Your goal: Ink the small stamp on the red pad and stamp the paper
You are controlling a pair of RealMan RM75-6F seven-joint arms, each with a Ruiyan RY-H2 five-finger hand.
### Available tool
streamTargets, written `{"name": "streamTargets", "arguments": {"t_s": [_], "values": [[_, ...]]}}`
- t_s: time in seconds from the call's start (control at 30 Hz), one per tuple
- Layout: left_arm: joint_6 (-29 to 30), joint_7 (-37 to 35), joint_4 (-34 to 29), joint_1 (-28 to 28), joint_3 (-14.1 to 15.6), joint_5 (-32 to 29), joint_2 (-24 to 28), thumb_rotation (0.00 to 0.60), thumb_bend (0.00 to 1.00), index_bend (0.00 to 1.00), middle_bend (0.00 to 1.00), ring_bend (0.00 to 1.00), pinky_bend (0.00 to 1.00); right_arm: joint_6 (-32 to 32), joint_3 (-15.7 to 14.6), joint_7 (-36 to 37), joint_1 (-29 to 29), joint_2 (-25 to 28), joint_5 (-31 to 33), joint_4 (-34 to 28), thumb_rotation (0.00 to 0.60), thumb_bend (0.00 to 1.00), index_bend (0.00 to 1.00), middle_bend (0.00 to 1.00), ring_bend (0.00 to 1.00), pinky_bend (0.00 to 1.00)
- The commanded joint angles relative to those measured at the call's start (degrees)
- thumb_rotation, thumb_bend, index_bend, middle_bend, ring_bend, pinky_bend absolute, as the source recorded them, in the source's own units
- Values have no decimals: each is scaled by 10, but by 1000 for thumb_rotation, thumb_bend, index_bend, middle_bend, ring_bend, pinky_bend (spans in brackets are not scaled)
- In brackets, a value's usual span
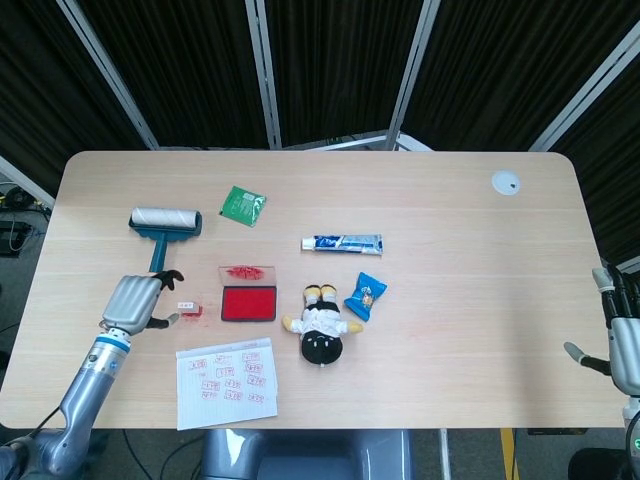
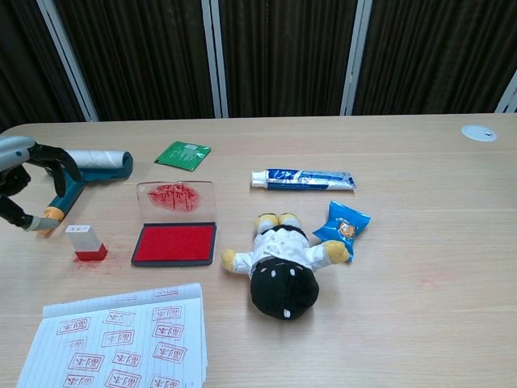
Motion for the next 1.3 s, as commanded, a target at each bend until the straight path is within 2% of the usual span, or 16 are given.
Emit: {"name": "streamTargets", "arguments": {"t_s": [0.03, 0.5, 1.3], "values": [[-6, 7, 21, -13, 1, -11, -21, 600, 178, 344, 427, 850, 878, -1, 1, 1, 0, 0, 2, 2, 600, 0, 0, 0, 0, 0], [-2, 23, 71, -24, 27, -10, -58, 600, 242, 419, 451, 843, 875, -5, -1, 10, -2, 2, 8, 7, 600, 0, 0, 0, 0, 0], [-7, 17, 124, -35, 38, -12, -86, 600, 268, 451, 476, 842, 874, -12, -1, 4, 2, 0, 16, 8, 600, 0, 0, 0, 0, 0]]}}
